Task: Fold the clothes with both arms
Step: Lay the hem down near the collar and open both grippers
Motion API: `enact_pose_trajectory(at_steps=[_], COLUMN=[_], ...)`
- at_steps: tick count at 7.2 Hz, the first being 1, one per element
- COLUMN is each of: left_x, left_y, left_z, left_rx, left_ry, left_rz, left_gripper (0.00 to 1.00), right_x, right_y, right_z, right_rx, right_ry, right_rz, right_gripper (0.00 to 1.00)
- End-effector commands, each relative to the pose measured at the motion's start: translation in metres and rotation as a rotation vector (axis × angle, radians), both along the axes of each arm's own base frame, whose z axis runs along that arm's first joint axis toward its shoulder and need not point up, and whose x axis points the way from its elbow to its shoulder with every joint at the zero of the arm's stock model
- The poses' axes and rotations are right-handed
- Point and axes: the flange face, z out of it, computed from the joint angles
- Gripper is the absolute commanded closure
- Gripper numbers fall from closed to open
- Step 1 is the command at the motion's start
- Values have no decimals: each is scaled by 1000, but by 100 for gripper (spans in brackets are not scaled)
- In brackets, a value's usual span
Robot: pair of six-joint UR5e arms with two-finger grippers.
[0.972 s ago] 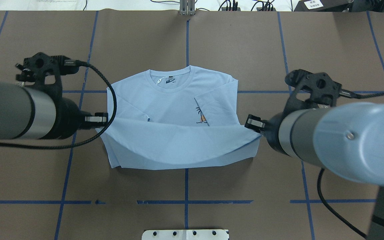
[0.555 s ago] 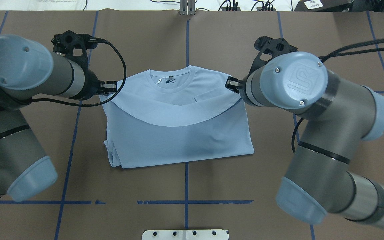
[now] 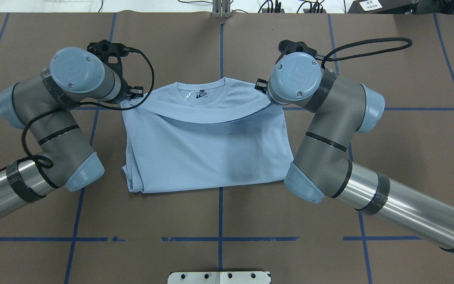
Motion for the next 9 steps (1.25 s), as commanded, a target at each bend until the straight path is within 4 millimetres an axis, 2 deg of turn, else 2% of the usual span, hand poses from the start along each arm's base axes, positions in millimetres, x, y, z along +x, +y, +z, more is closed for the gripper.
enact_pose_trajectory(at_steps=[1,3,4,7,8,9], left_x=[18,18,18,18,18,16], left_y=[-16,-15,-14,-14,-14,-14], left_z=[33,30,27,25,26,26], left_rx=[5,10,18,32,32,57], left_ry=[-24,-20,-18,-4,-5,-20], left_rz=[-15,-13,-6,-5,-2,24], left_gripper=[100,100,100,100,56,1], right_x=[-8,-3,1,-9,-14,-17], right_y=[-21,-25,-31,-35,-36,-34], right_z=[28,26,17,34,41,41], right_rx=[0,0,8,-9,-2,12], right_ry=[22,15,6,43,67,80], right_rz=[5,15,27,24,35,38], right_gripper=[100,100,100,100,40,0])
